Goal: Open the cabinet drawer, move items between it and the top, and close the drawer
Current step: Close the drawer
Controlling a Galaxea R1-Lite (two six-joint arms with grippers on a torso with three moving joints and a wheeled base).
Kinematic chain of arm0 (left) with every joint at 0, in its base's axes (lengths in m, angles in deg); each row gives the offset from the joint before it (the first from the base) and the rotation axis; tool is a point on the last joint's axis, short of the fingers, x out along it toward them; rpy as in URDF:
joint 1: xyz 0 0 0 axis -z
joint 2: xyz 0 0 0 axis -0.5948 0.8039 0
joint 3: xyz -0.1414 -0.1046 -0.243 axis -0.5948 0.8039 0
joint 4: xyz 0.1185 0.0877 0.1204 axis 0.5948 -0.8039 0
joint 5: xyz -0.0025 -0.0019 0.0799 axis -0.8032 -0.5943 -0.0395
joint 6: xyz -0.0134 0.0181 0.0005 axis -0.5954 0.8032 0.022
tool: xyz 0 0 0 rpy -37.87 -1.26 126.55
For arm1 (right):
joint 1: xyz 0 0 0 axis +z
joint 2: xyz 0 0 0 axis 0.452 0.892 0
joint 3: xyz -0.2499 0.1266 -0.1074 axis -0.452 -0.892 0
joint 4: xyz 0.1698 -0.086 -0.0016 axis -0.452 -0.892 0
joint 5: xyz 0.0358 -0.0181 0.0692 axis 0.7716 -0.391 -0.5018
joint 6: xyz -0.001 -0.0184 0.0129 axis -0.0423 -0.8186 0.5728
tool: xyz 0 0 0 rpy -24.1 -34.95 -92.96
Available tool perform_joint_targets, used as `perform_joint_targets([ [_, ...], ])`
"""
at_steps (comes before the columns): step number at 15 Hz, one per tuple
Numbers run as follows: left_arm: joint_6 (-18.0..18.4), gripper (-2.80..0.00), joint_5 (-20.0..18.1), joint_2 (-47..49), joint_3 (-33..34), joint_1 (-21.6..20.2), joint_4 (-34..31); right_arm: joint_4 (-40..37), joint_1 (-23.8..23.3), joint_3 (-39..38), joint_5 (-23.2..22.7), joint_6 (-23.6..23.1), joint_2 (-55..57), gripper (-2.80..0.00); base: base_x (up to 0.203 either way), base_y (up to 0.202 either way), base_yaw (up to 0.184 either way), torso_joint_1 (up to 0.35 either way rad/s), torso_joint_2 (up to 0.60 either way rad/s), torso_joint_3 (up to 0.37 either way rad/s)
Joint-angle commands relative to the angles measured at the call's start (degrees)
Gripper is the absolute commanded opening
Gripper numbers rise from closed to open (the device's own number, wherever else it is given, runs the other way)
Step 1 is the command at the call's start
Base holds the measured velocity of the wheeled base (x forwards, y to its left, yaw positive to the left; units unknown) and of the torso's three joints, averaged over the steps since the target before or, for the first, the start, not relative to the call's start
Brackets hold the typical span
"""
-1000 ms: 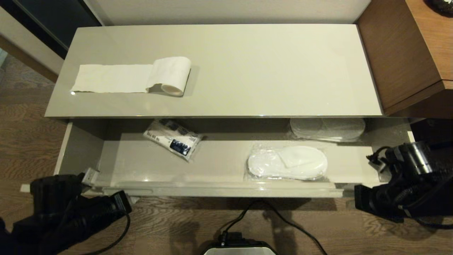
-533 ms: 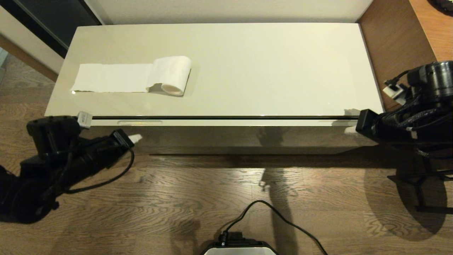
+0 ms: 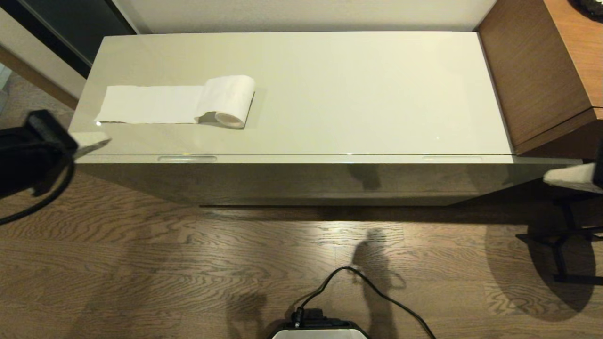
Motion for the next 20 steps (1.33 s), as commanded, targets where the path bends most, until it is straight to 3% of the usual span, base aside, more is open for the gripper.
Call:
perform_joint_targets([
  [1,2.4,-2.80,-0.2,-21.6,4.5,-1.1,-11.4,-7.1,0.0,-4.0,2.3,-1.2,-17.1,-2.80,0.000,0.000,0.000,0.000,0.00,0.000],
  [4,8.3,-2.80,0.1,-40.5,8.9,-1.7,-27.4,-13.9,0.1,-11.3,10.5,-4.2,-31.1,-2.80,0.000,0.000,0.000,0.000,0.00,0.000],
  [6,14.5,-2.80,2.3,-50.3,12.4,-2.2,-39.1,-16.2,0.1,-17.8,17.3,-6.6,-39.9,-2.80,0.000,0.000,0.000,0.000,0.00,0.000],
  [7,16.9,-2.80,6.6,-52.3,13.4,-2.5,-42.8,-17.2,0.0,-21.1,19.0,-8.1,-44.1,-2.80,0.000,0.000,0.000,0.000,0.00,0.000],
  [8,19.4,-2.80,13.9,-52.7,13.3,-2.6,-44.4,-18.7,0.0,-24.7,20.8,-9.2,-48.3,-2.80,0.000,0.000,0.000,0.000,0.00,0.000],
  [9,21.8,-2.80,17.8,-52.8,12.0,-2.7,-46.6,-20.6,-0.2,-27.5,23.0,-9.5,-50.7,-2.80,0.000,0.000,0.000,0.000,0.00,0.000],
  [11,20.8,-2.80,18.9,-52.8,5.8,-2.8,-54.1,-22.4,-0.4,-30.0,25.8,-10.1,-51.0,-2.80,0.000,0.000,0.000,0.000,0.00,0.000],
  [13,17.8,-2.80,19.2,-52.6,1.2,-2.6,-61.0,-22.1,-0.9,-29.6,25.1,-12.3,-51.0,-2.80,0.000,0.000,0.000,0.000,0.00,0.000],
  [15,15.6,-2.80,19.7,-52.3,0.1,-1.9,-62.3,-22.7,-4.0,-28.3,19.8,-12.7,-50.1,-2.80,0.000,0.000,0.000,0.000,0.00,0.000],
  [16,12.5,-2.80,21.0,-51.5,0.1,0.8,-62.5,-23.2,-5.6,-28.1,17.0,-13.4,-50.3,-2.80,0.000,0.000,0.000,0.000,0.00,0.000],
  [20,5.7,-2.80,25.7,-52.4,2.9,8.5,-63.9,-23.9,-6.6,-34.1,15.2,-15.0,-55.2,-2.80,0.000,0.000,0.000,0.000,0.00,0.000],
])
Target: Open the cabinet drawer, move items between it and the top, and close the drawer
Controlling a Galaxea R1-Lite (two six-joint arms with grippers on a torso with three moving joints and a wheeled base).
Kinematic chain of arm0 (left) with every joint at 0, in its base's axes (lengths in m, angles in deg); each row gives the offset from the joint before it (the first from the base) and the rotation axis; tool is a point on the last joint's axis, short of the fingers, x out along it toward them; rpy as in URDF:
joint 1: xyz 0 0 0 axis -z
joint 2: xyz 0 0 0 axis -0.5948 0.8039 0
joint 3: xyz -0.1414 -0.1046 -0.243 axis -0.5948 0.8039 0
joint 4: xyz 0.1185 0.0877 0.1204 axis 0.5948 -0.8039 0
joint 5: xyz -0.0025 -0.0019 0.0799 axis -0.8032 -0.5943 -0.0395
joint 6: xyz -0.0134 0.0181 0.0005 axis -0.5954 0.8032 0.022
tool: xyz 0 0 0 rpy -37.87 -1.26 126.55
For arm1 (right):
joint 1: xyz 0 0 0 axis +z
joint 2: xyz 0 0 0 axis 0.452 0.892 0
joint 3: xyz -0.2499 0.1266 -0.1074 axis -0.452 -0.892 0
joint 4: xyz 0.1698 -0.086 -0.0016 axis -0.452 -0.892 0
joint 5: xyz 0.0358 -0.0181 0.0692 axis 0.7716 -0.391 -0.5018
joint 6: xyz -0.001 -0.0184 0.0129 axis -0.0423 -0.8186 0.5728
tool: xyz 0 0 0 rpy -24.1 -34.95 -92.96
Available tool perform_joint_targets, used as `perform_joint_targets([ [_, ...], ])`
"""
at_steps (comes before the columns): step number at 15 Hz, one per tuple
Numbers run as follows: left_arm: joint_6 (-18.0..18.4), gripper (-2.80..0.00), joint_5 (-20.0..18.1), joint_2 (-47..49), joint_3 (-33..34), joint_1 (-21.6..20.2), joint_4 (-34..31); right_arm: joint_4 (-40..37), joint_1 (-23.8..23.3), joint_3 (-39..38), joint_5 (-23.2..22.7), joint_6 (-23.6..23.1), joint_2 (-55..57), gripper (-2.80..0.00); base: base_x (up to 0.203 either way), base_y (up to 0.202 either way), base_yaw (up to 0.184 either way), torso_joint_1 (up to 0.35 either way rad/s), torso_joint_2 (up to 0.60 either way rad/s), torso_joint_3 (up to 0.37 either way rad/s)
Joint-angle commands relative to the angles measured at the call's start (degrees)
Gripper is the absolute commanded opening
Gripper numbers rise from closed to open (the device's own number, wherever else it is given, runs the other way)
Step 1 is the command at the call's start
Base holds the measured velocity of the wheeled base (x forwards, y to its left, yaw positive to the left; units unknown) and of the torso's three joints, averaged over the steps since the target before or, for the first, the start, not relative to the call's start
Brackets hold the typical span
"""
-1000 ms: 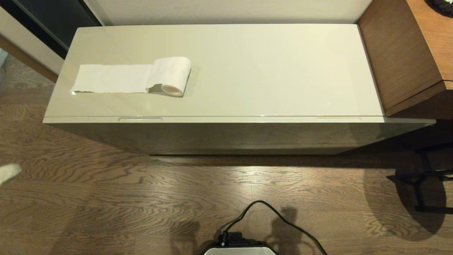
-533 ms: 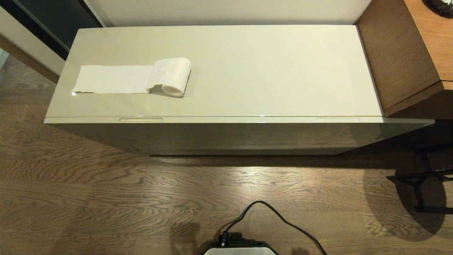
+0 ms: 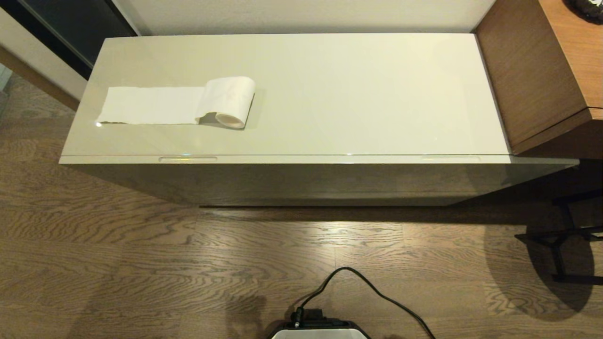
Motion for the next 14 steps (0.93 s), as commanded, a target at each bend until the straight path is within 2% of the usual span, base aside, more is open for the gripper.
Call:
perform_joint_targets([
  [1,-1.8,-2.80,0.9,-1.0,2.0,3.1,-0.6,1.1,-0.3,-5.8,-0.2,-0.4,-3.5,-2.80,0.000,0.000,0.000,0.000,0.00,0.000],
  [3,0.4,-2.80,-4.8,-4.6,2.6,-1.1,-1.5,7.7,0.4,-11.1,0.4,-2.3,-5.6,-2.80,0.000,0.000,0.000,0.000,0.00,0.000],
  [5,0.7,-2.80,-5.4,-6.4,1.6,-1.5,-7.7,8.3,0.6,-12.0,0.1,-5.6,-9.8,-2.80,0.000,0.000,0.000,0.000,0.00,0.000],
  [6,1.8,-2.80,-5.5,-9.0,2.6,-1.4,-7.3,8.5,0.8,-12.3,-0.2,-7.1,-12.1,-2.80,0.000,0.000,0.000,0.000,0.00,0.000],
  [9,14.4,-2.80,-5.4,-17.3,9.5,-1.2,-1.2,12.8,0.9,-14.2,-0.2,-8.1,-12.5,-2.80,0.000,0.000,0.000,0.000,0.00,0.000],
  [10,17.2,-2.80,-5.8,-17.0,12.2,-1.2,5.6,17.4,0.9,-15.9,0.1,-8.1,-12.6,-2.80,0.000,0.000,0.000,0.000,0.00,0.000],
  [11,19.2,-2.80,-6.3,-16.8,15.7,-1.2,13.4,25.6,0.9,-18.0,0.7,-8.0,-12.6,-2.80,0.000,0.000,0.000,0.000,0.00,0.000],
  [13,25.2,-2.80,-6.8,-16.7,26.1,-1.2,28.0,47.7,0.9,-26.4,2.1,-7.8,-12.7,-2.80,0.000,0.000,0.000,0.000,0.00,0.000],
  [14,29.8,-2.80,-6.9,-16.7,32.5,-1.2,35.7,57.3,0.9,-29.8,2.1,-7.7,-12.7,-2.80,0.000,0.000,0.000,0.000,0.00,0.000],
])
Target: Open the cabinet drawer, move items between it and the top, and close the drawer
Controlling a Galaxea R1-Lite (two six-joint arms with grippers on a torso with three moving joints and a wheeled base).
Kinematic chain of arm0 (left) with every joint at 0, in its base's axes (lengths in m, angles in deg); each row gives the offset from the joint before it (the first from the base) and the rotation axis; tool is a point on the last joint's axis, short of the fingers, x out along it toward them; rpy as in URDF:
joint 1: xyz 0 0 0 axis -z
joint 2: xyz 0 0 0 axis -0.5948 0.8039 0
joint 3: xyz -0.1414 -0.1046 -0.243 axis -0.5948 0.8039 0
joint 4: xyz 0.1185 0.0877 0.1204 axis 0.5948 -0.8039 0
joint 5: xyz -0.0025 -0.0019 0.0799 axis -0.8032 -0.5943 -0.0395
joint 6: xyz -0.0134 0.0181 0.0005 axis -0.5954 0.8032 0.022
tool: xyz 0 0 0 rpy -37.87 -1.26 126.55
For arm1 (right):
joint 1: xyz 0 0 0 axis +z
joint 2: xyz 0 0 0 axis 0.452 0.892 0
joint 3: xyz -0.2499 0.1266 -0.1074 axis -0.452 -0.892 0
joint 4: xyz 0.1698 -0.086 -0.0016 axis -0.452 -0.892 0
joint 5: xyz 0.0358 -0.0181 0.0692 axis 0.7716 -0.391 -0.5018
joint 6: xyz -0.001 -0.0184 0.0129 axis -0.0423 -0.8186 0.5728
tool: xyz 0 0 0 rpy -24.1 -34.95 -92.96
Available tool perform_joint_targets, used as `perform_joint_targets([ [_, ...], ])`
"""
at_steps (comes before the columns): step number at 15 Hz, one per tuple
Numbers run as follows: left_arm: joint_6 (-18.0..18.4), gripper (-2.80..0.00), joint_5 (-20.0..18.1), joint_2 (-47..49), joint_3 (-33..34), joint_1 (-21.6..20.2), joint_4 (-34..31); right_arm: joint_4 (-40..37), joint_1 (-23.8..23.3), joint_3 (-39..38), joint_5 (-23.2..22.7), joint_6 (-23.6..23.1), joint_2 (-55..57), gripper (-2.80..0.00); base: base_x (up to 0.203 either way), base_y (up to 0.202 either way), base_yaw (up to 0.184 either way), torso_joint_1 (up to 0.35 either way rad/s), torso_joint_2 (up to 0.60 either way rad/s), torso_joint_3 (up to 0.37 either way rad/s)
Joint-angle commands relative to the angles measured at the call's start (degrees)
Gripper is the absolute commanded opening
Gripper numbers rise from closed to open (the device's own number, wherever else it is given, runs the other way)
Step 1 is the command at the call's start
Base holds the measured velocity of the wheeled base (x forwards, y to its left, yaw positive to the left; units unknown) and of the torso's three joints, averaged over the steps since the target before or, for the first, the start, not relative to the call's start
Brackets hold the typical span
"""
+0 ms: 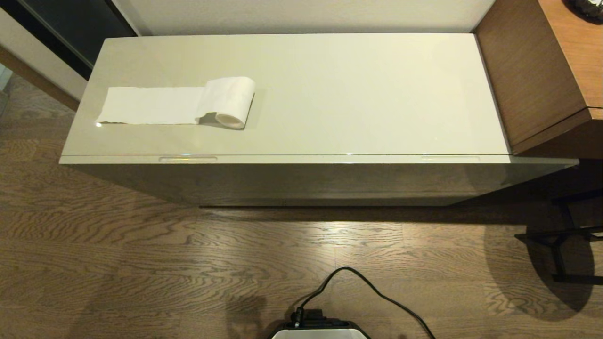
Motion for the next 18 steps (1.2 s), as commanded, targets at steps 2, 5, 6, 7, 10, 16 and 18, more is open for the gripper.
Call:
perform_joint_targets([
  [2,12.2,-2.80,-0.4,-0.4,20.7,0.0,27.6,24.1,0.0,-6.8,-0.6,0.4,-0.1,-2.80,0.000,0.000,0.000,0.000,0.00,0.000],
  [5,9.7,-2.80,-2.1,-0.3,25.5,0.0,30.7,18.9,0.0,-7.9,-9.3,0.2,-0.1,-2.80,0.000,0.000,0.000,0.000,0.00,0.000],
  [6,7.6,-2.80,-2.9,-0.3,25.1,0.0,29.7,18.2,0.0,-8.0,-11.0,0.4,-0.1,-2.80,0.000,0.000,0.000,0.000,0.00,0.000],
  [7,7.2,-2.80,-2.9,-0.3,25.0,0.0,28.0,16.6,0.0,-8.0,-11.3,0.3,-0.2,-2.80,0.000,0.000,0.000,0.000,0.00,0.000],
  [10,6.3,-2.80,-2.7,-0.3,25.1,0.0,27.4,12.4,0.0,-8.0,-11.8,0.4,-0.4,-2.80,0.000,0.000,0.000,0.000,0.00,0.000],
  [16,6.3,-2.80,-2.7,-0.3,25.1,0.0,27.4,12.4,0.0,-8.0,-11.8,0.4,-0.5,-2.80,0.000,0.000,0.000,0.000,0.00,0.000],
  [18,6.3,-2.80,-2.7,-0.3,25.1,0.0,27.4,12.5,0.0,-8.0,-11.9,-0.1,-0.4,-2.80,0.000,0.000,0.000,0.000,0.00,0.000],
])
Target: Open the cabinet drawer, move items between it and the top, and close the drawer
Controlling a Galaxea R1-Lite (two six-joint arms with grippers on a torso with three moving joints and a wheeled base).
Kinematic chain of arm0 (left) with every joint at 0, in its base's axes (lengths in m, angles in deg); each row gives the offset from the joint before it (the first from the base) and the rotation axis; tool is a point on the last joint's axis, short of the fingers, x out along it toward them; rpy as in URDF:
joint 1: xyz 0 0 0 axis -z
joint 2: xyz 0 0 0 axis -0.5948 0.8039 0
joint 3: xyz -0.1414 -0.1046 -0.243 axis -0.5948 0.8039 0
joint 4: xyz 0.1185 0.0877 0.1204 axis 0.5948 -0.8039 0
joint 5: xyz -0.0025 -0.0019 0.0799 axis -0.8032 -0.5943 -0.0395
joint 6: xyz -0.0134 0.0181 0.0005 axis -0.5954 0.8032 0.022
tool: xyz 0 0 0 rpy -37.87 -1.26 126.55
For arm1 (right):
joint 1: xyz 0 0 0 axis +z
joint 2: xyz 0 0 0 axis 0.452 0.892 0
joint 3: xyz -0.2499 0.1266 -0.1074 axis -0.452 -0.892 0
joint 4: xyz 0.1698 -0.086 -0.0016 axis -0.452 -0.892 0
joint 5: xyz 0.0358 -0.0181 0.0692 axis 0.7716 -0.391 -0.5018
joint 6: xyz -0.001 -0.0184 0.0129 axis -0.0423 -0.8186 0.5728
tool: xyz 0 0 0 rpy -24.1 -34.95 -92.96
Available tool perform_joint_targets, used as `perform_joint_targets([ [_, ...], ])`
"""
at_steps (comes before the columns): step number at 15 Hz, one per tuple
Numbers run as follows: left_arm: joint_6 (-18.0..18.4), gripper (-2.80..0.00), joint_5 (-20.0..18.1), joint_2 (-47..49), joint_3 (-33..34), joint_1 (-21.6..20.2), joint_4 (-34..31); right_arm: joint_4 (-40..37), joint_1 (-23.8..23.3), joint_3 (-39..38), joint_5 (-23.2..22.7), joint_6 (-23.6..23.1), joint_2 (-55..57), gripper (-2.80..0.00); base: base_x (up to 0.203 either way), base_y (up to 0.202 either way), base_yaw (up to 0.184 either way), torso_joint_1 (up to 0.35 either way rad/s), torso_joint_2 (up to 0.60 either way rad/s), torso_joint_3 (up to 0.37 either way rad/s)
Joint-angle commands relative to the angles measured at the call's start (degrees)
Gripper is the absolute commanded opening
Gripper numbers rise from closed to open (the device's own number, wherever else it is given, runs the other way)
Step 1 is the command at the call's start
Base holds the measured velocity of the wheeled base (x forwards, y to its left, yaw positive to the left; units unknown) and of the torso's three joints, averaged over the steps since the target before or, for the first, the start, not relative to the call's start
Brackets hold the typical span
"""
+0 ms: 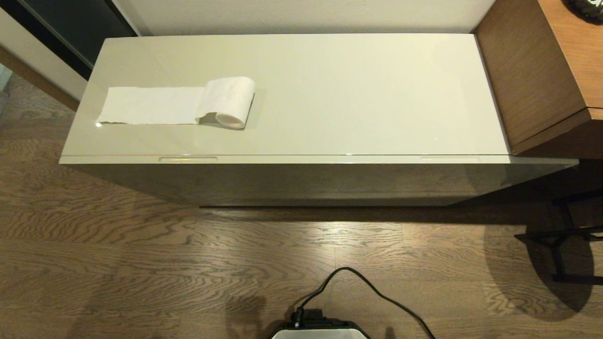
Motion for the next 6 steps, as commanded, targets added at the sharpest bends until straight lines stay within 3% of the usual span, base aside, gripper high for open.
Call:
perform_joint_targets([
  [1,0.0,-2.80,0.0,0.2,0.0,0.0,-0.1,-0.6,0.0,0.2,0.1,-0.3,0.2,-2.80,0.000,0.000,0.000,0.000,0.00,0.000],
  [6,0.0,-2.80,0.0,0.2,0.0,0.0,-0.1,0.0,0.0,0.0,0.0,0.5,0.1,-2.80,0.000,0.000,0.000,0.000,0.00,0.000],
])
